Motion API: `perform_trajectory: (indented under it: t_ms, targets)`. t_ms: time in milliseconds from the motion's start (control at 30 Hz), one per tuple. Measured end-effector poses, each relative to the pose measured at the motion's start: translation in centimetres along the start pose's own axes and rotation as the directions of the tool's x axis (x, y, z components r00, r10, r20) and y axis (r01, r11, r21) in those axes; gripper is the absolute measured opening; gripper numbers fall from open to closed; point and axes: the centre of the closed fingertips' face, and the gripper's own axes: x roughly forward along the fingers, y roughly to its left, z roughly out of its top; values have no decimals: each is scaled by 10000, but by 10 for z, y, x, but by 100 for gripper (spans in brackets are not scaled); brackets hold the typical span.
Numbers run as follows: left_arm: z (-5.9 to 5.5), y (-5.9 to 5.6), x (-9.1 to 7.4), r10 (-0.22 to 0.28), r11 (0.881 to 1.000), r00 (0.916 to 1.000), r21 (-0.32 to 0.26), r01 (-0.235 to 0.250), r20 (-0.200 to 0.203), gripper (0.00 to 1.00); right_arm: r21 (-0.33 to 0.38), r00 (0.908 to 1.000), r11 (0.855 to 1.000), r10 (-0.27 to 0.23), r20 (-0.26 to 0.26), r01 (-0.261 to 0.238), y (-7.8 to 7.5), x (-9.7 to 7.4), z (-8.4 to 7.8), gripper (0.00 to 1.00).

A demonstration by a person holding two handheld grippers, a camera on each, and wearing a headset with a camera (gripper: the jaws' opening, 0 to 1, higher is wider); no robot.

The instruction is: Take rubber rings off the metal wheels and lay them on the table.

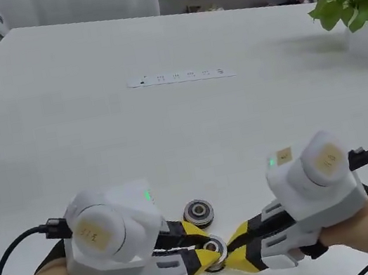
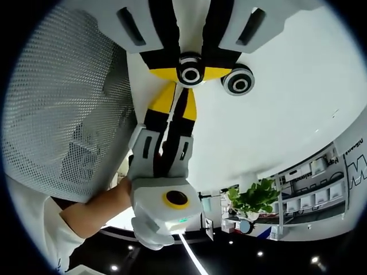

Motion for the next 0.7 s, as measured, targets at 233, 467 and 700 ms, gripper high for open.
perform_trajectory:
  t_ms: [233, 467, 700]
  targets:
    - [0, 0, 0, 52, 10000, 9999, -69, -52, 98, 8, -592, 9998, 9981, -174, -83, 169, -1, -1, 0, 1]
    - [0, 0, 0, 28, 10000, 10000, -1, -28, 66, 8, 399, 9997, 9989, -238, -107, 242, -5, -1, 0, 0]
    - [-1, 1, 0, 45, 10000, 10000, 17, -45, 4, 8, 2098, 9997, 9777, -159, 172, 120, -10, -5, 1, 0]
